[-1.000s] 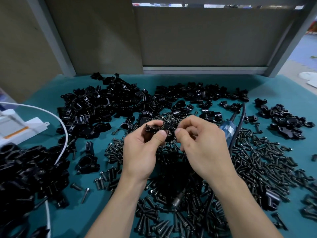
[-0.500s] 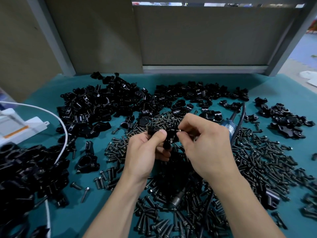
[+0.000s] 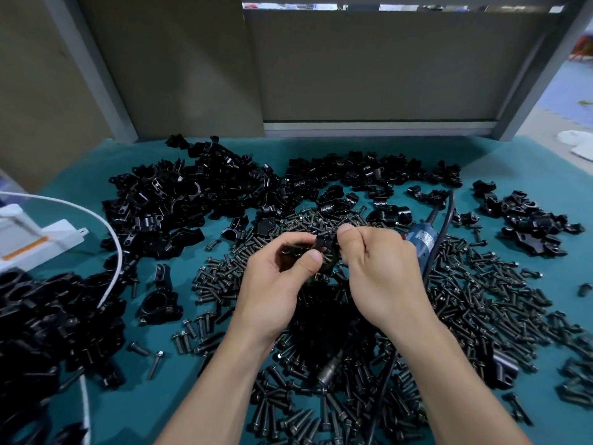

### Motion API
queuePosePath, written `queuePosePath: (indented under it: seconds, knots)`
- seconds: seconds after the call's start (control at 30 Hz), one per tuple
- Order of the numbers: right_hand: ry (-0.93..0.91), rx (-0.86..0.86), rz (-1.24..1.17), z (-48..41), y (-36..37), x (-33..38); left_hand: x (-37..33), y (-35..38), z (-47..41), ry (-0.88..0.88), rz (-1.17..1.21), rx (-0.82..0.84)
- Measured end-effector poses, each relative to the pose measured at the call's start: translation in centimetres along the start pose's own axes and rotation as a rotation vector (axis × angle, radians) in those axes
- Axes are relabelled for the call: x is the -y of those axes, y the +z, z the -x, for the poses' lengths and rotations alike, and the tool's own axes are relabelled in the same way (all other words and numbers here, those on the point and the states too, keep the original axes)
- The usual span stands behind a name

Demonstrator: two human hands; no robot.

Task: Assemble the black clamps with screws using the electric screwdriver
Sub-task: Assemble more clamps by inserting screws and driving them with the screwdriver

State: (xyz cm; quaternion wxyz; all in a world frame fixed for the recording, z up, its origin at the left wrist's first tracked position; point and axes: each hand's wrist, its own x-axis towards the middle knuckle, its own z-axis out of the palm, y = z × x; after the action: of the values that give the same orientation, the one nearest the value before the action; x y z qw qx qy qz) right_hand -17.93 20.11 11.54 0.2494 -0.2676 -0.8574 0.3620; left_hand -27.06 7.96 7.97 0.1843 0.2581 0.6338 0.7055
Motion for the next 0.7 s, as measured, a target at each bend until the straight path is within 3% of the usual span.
queuePosePath:
  seconds: [0.2,0.5,0.7]
  knots:
    - [-0.096,0.001,-0.097,0.0,-1.0,-0.1,-0.1,0.3,0.0,-0.069,0.093,-0.068]
    - [-0.142,-0.057,0.032,0.3,0.3,0.3,-0.5,0.2,0.1,-0.092,0.083,-0.057]
    - [-0.003,-0.200,0.049,-0.4,-2.4,-0.1,-0.9,0.3,0.1,-0.277,0.438,-0.081]
